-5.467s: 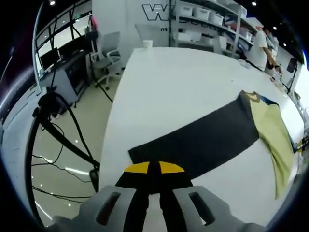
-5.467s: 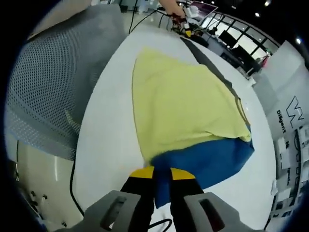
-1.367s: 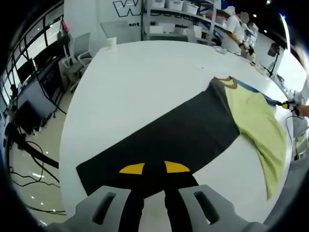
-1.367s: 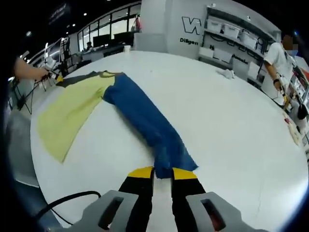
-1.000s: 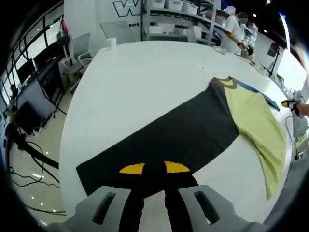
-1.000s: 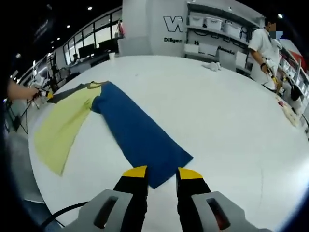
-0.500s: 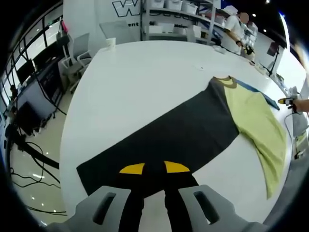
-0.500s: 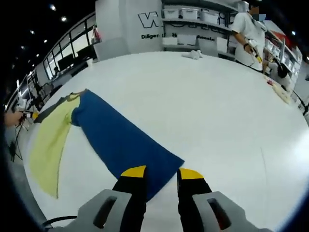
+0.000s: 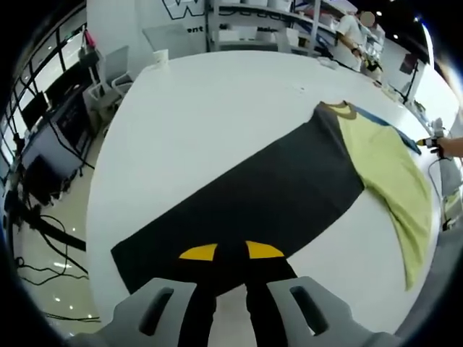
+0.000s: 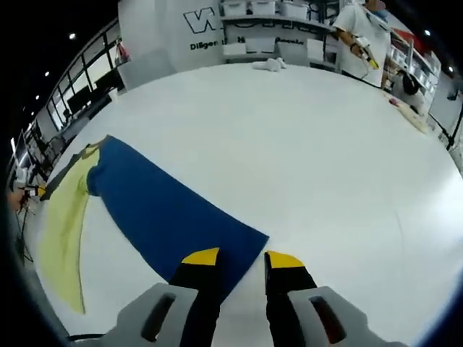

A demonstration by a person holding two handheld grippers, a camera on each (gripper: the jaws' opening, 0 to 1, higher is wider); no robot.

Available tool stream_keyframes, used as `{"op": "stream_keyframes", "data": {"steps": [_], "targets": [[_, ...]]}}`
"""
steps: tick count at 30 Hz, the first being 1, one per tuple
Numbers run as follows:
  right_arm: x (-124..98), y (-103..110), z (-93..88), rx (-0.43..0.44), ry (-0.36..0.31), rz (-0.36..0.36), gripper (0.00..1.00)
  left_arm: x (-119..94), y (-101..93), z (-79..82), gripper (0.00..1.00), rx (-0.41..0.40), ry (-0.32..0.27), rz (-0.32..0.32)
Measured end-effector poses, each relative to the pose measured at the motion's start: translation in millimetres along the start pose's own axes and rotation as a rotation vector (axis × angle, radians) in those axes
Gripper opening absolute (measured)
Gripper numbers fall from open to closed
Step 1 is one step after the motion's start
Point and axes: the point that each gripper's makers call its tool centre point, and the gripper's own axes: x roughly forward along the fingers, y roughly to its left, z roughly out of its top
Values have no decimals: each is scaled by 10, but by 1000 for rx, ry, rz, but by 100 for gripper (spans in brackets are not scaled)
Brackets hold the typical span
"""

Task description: Fold the garment on the visible template until the final outline fits inside the template.

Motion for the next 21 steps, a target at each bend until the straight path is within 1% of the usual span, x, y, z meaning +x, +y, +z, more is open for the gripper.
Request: {"op": "stream_keyframes", "data": {"steps": [1, 3, 4, 5, 6, 7, 8, 10, 12, 14, 16, 18, 21], "targets": [[-3, -13, 24, 0, -14, -5, 14, 13, 0, -12, 12, 1, 7, 0], [20, -70, 49, 27, -14, -11, 10, 42, 22, -60, 11, 9, 35, 13], [28, -73, 54, 23, -14, -11, 8, 44, 34, -40, 9, 18, 28, 17], [35, -104, 63, -24, -8, -23, 5, 42, 47, -30, 8, 17, 28, 19], [42, -125, 67, -44, -4, -33, 1, 45, 60, -21, 7, 12, 29, 21], [58, -109, 79, -33, -7, -22, 0, 47, 68, -10, 6, 11, 33, 22], [71, -109, 98, -24, -10, -14, 0, 46, 69, -7, 5, 13, 36, 23], [91, -137, 124, -58, -7, -34, 0, 47, 80, -10, 3, 28, 46, 30], [111, -139, 148, -58, -12, -32, 0, 48, 111, -15, 0, 41, 54, 41], [122, -193, 174, -99, -2, -53, 0, 59, 120, -2, 0, 44, 52, 35], [141, -245, 201, -99, 2, -62, 0, 74, 131, 20, 0, 65, 53, 39], [155, -296, 221, -121, 9, -74, 0, 95, 132, 52, 0, 86, 52, 44], [165, -351, 244, -131, 14, -88, 0, 131, 153, 101, 0, 94, 52, 48]]}}
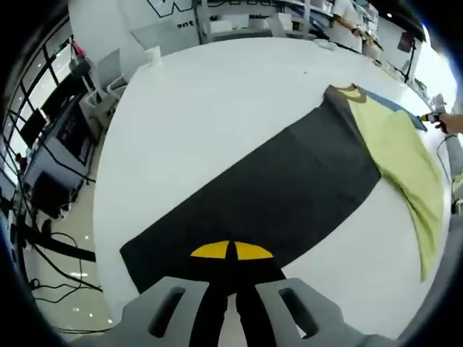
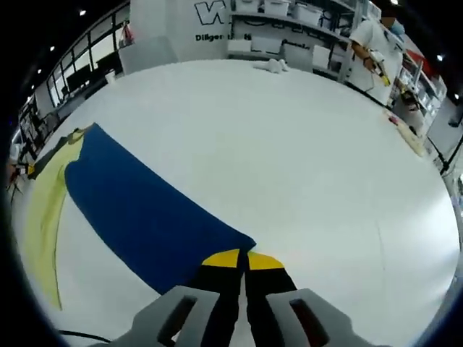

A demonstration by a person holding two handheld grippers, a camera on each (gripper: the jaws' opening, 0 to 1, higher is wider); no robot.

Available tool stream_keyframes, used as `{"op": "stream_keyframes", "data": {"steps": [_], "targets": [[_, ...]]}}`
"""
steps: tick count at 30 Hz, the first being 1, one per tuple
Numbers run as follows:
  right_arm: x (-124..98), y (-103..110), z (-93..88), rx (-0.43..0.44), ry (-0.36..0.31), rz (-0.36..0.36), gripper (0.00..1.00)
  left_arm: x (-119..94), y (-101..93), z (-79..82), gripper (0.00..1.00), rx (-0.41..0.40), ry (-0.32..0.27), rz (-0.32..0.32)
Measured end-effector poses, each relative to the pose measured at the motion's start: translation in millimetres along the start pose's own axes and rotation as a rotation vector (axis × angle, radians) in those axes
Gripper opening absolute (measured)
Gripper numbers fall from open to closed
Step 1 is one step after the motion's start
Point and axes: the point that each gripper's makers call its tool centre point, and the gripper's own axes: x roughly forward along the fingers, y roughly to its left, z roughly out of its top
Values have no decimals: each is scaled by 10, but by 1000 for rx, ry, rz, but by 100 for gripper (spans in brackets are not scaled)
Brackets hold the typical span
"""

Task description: Fold the garment on the visible template until the final outline fits inside the template.

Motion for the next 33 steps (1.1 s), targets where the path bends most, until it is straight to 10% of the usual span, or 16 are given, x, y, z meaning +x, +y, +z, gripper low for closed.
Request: {"op": "stream_keyframes", "data": {"steps": [33], "targets": [[267, -514, 260, -122, 42, -63, 0, 253, -97, 386, 0, 146, 6, -28]]}}
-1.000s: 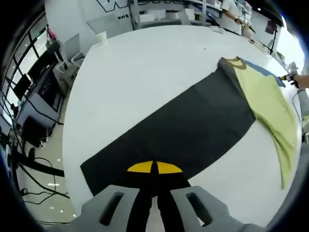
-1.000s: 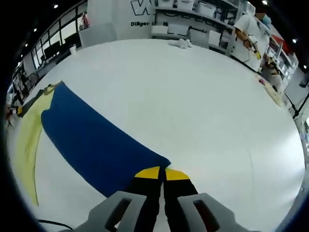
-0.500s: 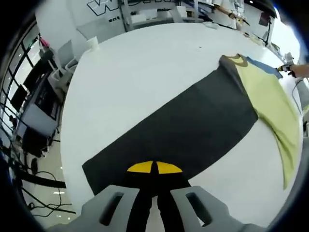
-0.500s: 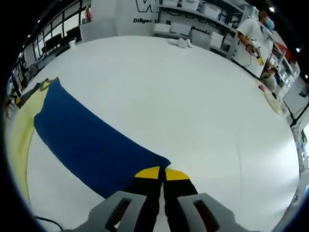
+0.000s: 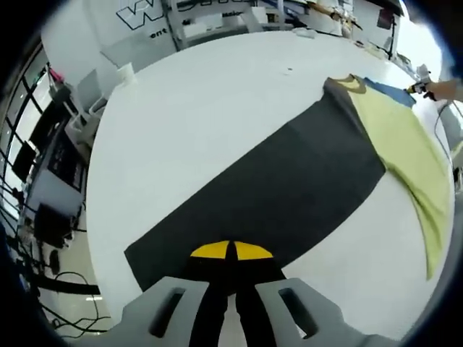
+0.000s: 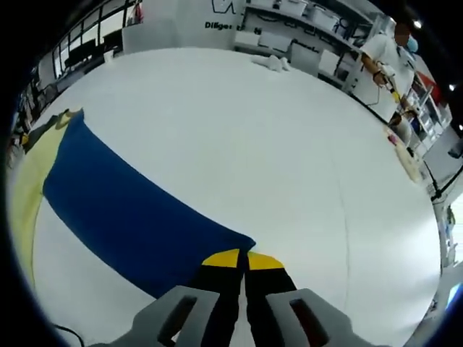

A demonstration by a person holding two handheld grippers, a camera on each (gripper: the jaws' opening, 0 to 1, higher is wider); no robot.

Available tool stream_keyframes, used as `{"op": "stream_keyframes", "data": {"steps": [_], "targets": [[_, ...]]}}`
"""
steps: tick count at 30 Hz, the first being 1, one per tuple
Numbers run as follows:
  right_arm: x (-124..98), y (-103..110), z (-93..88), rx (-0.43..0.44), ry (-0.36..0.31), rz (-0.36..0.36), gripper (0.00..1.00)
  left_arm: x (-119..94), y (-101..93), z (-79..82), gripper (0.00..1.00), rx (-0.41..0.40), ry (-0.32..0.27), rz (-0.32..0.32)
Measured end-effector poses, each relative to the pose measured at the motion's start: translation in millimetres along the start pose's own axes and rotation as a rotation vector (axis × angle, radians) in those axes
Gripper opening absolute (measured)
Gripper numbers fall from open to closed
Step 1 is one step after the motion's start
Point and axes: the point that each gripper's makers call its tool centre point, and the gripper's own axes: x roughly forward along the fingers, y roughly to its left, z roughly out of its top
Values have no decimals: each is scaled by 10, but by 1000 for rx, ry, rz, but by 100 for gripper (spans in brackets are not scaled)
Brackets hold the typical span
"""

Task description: Fold the garment on the visible template until the final outline fits inside the template.

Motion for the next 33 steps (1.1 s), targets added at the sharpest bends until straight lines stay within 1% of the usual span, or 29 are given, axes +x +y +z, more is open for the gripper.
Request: {"op": "stream_keyframes", "data": {"steps": [8, 10, 11, 14, 15, 16, 17, 18, 19, 20, 23, 25, 27, 28, 30, 31, 32, 33], "targets": [[26, -34, 36, -9, 5, -3, 0, -4, -13, -1, 0, -9, 3, 0], [23, -16, 44, -12, 8, 4, 0, -9, -19, -2, 0, -12, 7, 3], [8, 36, 60, -11, -2, 23, 0, -12, -18, -4, 0, -20, 10, 7], [-42, 59, 40, -21, -2, 26, 0, -29, -28, 9, 1, -17, 6, 15], [-88, 88, 49, -31, -16, 28, 0, -44, -33, 34, 3, -21, -7, 16], [-110, 102, 56, -33, -27, 30, 1, -67, -38, 81, 6, -42, -31, 21], [-131, 114, 40, -28, -24, 30, 4, -84, -46, 111, 10, -55, -46, 20], [-170, 154, 28, -32, -30, 35, 4, -117, -59, 146, 11, -52, -63, 16], [-217, 199, 27, -58, -44, 40, 5, -143, -75, 160, 11, -49, -69, 13], [-260, 231, 17, -65, -49, 37, 5, -184, -99, 186, 10, -40, -82, 12], [-361, 332, -10, -64, -70, 51, 7, -275, -129, 235, 10, -50, -116, 8], [-441, 438, -21, -92, -96, 69, 7, -335, -154, 242, 10, -51, -130, 8], [-529, 583, -43, -96, -119, 99, 7, -415, -217, 252, 10, -60, -154, -4], [-591, 707, -18, -129, -152, 125, 6, -441, -244, 247, 10, -58, -158, -8], [-688, 938, -57, -159, -170, 172, 7, -509, -371, 228, 10, -45, -173, -32], [-728, 1020, -75, -161, -177, 183, 7, -539, -467, 199, 10, -34, -173, -50], [-768, 1127, -70, -170, -195, 209, 7, -562, -538, 179, 10, -26, -174, -65], [-826, 1273, -81, -192, -211, 240, 7, -600, -649, 153, 10, -16, -179, -86]]}}
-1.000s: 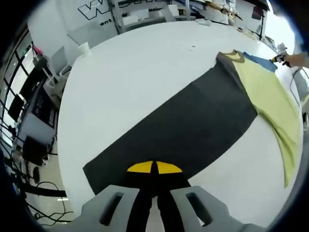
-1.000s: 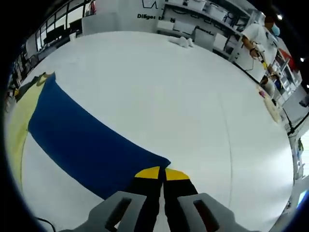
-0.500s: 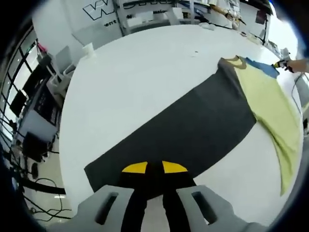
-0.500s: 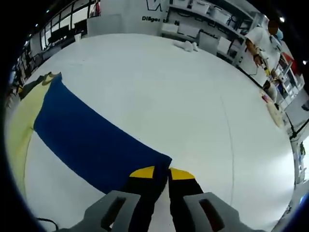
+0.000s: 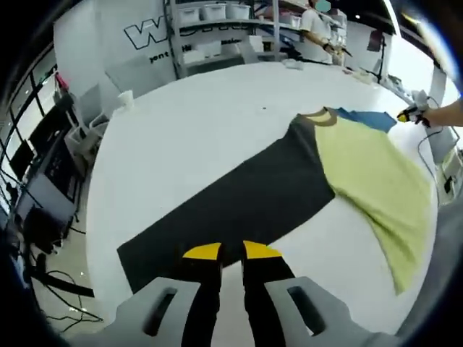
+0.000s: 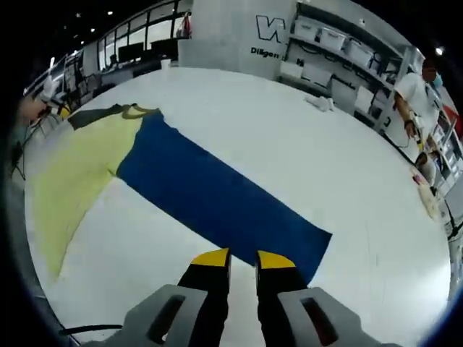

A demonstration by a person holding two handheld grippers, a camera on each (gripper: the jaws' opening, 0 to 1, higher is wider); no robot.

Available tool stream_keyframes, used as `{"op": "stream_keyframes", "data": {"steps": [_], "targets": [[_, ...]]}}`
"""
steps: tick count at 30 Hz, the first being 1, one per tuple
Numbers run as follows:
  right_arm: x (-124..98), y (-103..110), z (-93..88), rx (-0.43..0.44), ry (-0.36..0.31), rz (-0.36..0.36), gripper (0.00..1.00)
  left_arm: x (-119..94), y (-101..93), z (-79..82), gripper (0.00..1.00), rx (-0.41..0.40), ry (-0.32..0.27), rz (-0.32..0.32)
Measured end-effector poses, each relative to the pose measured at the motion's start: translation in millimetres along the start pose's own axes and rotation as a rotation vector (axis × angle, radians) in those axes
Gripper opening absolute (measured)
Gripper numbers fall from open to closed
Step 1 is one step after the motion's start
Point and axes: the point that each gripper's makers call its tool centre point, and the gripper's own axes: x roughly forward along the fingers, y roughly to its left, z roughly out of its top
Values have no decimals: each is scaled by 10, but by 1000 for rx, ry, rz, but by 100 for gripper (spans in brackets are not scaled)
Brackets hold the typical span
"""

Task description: Fold the garment on the visible template until the final outline fits inside the template.

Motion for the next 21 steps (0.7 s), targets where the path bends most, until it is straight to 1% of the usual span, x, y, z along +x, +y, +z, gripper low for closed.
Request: {"op": "stream_keyframes", "data": {"steps": [1, 2, 3, 6, 7, 8, 9, 10, 11, 12, 14, 15, 17, 18, 19, 20, 21], "targets": [[-15, 82, 7, -13, -4, 13, 7, -19, -76, -12, 9, 4, -3, -15], [-38, 243, 34, -28, -20, 46, 7, -40, -165, -27, 10, 13, -6, -33], [-54, 337, 44, -38, -24, 67, 8, -66, -283, -57, 10, 30, -3, -54], [-135, 747, 90, -136, -41, 151, 8, -139, -585, -114, 10, 64, -6, -108], [-157, 840, 101, -153, -45, 168, 8, -168, -729, -144, 10, 88, -4, -141], [-177, 932, 119, -165, -57, 189, 8, -187, -798, -159, 10, 103, -4, -151], [-214, 1079, 129, -181, -66, 222, 8, -219, -933, -186, 10, 123, -5, -177], [-234, 1152, 121, -201, -64, 234, 8, -240, -1017, -205, 10, 136, -5, -195], [-253, 1238, 113, -226, -65, 253, 8, -270, -1141, -233, 10, 157, -5, -219], [-285, 1380, 109, -236, -74, 288, 7, -275, -1168, -251, 10, 175, -8, -238], [-324, 1541, 67, -275, -71, 321, 8, -307, -1279, -300, 10, 199, -4, -261], [-353, 1657, 30, -309, -65, 345, 8, -336, -1387, -324, 10, 222, -11, -287], [-393, 1795, 13, -303, -80, 374, 8, -380, -1513, -379, 10, 238, -6, -307], [-415, 1890, -38, -342, -74, 402, 8, -407, -1606, -417, 10, 261, -7, -330], [-430, 1947, -69, -357, -71, 418, 9, -424, -1660, -446, 9, 275, -6, -342], [-454, 2030, -115, -390, -72, 450, 9, -441, -1738, -498, 10, 287, 1, -360], [-476, 2104, -145, -404, -68, 458, 10, -453, -1796, -530, 10, 301, 2, -379]]}}
